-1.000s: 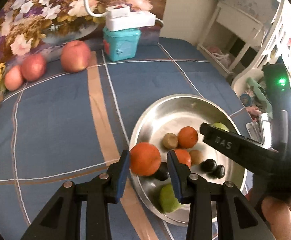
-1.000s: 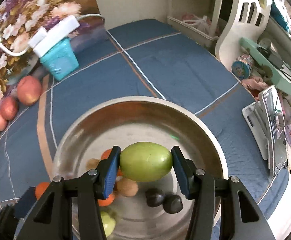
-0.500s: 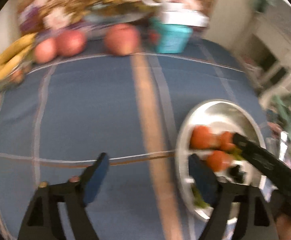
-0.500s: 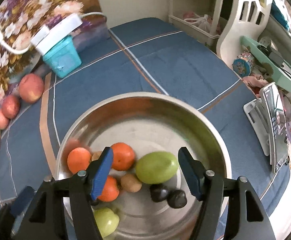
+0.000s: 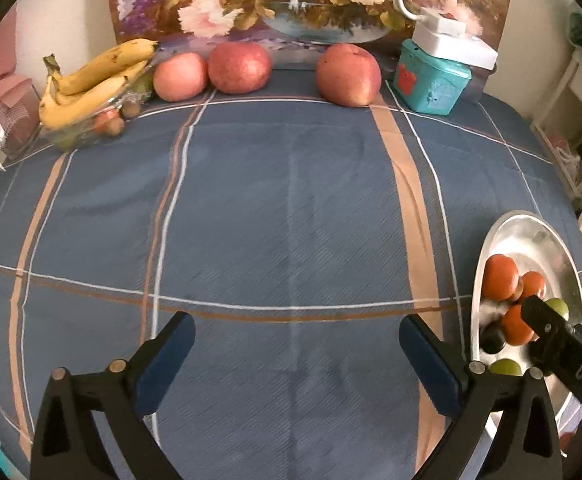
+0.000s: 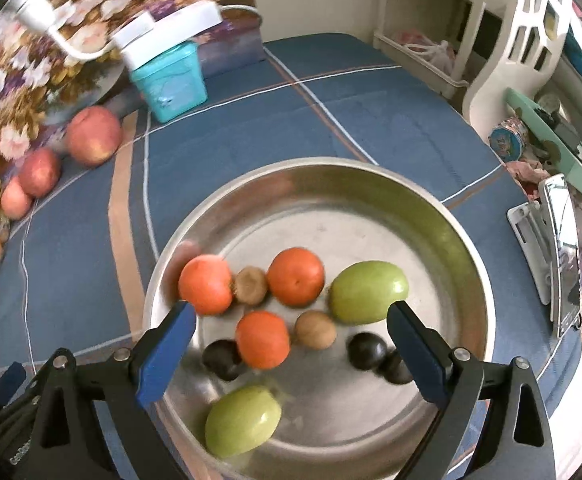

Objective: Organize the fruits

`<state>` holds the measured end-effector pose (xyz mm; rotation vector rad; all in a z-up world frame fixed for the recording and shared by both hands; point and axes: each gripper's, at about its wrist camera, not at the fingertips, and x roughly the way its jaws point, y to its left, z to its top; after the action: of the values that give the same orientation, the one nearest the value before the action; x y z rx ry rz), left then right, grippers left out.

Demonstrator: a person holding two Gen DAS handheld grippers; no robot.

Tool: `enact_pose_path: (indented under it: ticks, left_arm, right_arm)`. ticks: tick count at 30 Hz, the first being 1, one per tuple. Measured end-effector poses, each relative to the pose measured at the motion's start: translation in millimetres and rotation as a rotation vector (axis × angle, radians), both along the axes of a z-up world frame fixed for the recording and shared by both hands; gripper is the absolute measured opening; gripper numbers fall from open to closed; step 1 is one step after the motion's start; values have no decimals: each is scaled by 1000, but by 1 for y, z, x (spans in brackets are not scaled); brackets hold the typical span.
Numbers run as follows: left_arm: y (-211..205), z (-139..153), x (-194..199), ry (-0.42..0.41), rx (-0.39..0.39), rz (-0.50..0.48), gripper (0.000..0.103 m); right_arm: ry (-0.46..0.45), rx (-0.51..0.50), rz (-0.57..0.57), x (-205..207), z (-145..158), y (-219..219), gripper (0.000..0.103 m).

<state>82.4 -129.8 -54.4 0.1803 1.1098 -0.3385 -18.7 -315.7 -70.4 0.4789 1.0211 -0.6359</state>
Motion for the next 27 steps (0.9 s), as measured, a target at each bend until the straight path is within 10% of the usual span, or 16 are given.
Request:
enact_pose_path:
  ticks: [8,27]
  left_arm:
    - [32,23,-34,-175,247,123,103]
    - [96,34,-97,-47,201,98,103]
  right_arm:
    - [-1,-12,57,-9,8,39,96]
    - [-20,-47,162,-74,29,113,96]
